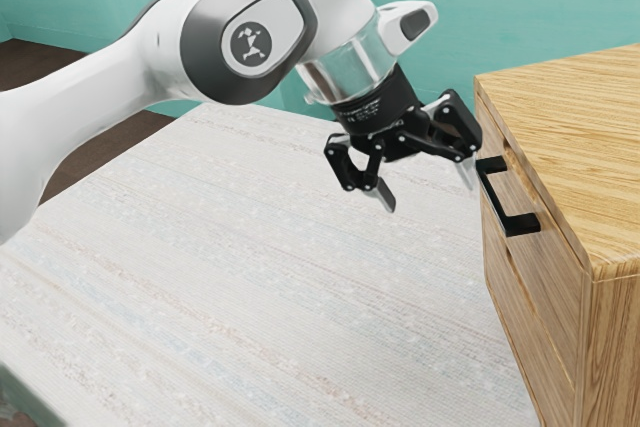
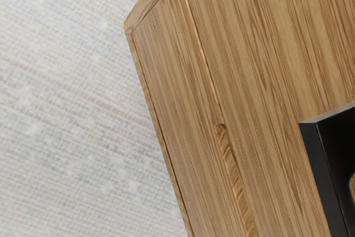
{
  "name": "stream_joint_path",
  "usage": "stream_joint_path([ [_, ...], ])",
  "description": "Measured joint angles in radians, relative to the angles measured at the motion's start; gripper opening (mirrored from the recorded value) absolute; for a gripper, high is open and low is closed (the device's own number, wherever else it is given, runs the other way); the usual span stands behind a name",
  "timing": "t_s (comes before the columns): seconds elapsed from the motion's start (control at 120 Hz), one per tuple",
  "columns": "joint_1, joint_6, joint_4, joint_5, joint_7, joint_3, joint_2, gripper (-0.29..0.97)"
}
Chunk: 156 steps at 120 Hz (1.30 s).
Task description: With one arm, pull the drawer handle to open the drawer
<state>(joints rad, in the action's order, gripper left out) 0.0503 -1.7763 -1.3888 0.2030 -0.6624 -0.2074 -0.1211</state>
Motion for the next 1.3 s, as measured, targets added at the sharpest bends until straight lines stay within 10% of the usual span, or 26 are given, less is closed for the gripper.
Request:
stream_joint_path([
  [1.3,0.020,-0.119,-0.214,0.048,-0.170,0.052,0.135,0.45],
])
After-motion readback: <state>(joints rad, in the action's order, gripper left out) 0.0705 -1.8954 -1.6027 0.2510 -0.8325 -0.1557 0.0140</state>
